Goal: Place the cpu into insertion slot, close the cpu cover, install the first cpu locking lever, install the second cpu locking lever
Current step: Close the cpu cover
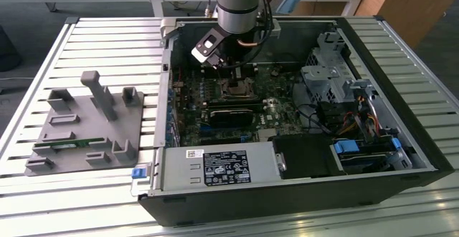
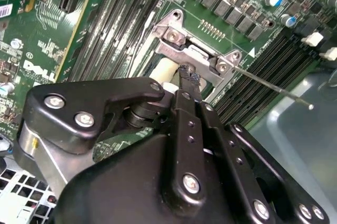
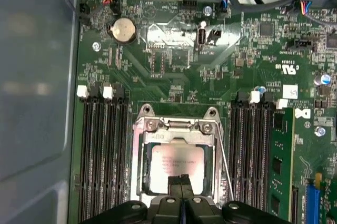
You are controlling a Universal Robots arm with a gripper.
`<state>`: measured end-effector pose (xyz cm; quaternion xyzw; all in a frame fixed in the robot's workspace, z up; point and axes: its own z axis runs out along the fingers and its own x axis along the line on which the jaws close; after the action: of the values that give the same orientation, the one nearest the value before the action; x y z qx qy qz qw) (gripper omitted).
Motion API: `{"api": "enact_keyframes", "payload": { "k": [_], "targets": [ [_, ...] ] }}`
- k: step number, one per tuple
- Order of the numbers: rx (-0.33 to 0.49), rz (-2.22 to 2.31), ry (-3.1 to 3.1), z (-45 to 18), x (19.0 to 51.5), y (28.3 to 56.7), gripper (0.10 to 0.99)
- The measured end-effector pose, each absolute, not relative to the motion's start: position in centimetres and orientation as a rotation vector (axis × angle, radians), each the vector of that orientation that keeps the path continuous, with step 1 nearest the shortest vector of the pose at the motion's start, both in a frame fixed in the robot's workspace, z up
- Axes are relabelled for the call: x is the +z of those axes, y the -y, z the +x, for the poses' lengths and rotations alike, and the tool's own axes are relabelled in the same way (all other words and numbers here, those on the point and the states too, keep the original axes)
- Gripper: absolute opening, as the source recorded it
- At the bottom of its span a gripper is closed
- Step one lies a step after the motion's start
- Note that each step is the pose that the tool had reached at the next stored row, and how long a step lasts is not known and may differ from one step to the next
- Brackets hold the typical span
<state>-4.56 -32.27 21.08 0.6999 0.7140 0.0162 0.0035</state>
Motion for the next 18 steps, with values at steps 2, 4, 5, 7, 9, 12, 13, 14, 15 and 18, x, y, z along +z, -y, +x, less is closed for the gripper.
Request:
{"api": "enact_keyframes", "payload": {
  "k": [2,4,5,7,9,12,13,14,15,18],
  "targets": [
    [0.051,2.194,-2.238,-4.7,21.0,32.3,0.106],
    [0.051,2.194,-2.238,-4.8,20.9,32.2,0.106],
    [0.051,2.194,-2.238,-4.9,20.9,32.2,0.106],
    [0.051,2.194,-2.238,-5.0,20.8,32.2,0.106],
    [0.051,2.194,-2.238,-5.0,20.6,32.2,0.106],
    [0.050,2.194,-2.239,-5.0,20.3,32.2,0.106],
    [0.049,2.195,-2.239,-5.0,20.2,32.2,0.106],
    [0.049,2.195,-2.239,-5.0,20.1,32.2,0.106],
    [0.049,2.195,-2.239,-5.0,20.0,32.2,0.106],
    [0.046,2.195,-2.239,-5.0,19.9,32.2,0.106]
  ]
}}
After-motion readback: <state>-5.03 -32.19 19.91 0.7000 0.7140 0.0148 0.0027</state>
